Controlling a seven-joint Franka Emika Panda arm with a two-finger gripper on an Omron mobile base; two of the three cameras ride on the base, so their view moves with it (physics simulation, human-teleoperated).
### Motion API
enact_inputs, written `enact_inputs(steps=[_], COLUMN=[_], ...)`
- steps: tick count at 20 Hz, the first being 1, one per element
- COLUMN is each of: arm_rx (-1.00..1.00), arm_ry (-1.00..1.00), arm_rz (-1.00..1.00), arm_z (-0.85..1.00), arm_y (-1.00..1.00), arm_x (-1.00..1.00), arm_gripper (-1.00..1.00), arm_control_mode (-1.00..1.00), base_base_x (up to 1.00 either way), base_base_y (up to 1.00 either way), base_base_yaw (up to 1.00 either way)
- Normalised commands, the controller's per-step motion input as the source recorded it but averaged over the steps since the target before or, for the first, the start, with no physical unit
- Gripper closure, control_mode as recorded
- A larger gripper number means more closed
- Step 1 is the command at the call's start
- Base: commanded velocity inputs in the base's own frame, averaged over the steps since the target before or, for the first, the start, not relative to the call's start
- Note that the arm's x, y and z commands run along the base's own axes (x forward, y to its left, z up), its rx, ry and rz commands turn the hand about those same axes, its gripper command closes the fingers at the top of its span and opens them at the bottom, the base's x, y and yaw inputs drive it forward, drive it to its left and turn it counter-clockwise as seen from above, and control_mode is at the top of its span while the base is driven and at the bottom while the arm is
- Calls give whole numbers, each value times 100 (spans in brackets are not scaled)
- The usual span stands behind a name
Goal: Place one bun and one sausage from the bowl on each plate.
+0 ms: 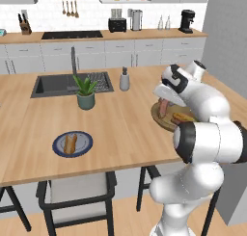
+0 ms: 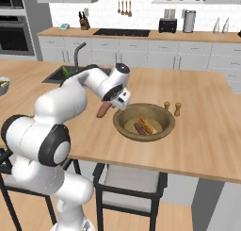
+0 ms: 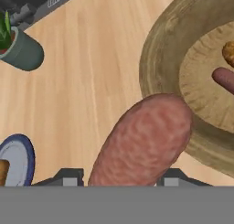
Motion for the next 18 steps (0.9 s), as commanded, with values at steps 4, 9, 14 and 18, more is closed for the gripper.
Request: enact_inputs(steps=[4,9,14,18], arm_rx=[-12,-6,0,0], arm_ry=[-1,2,17,15], arm_rz=[15,11,6,8], arm_z=[0,0,0,-7], arm_y=[100,100,100,100], arm_x=[-45,-7,2,0], arm_gripper=[100,100,100,100], arm_control_mode=[-100,-100,-100,-100], base_base_x=[0,0,0,0], base_base_y=[0,0,0,0], base_base_yaw=[0,0,0,0])
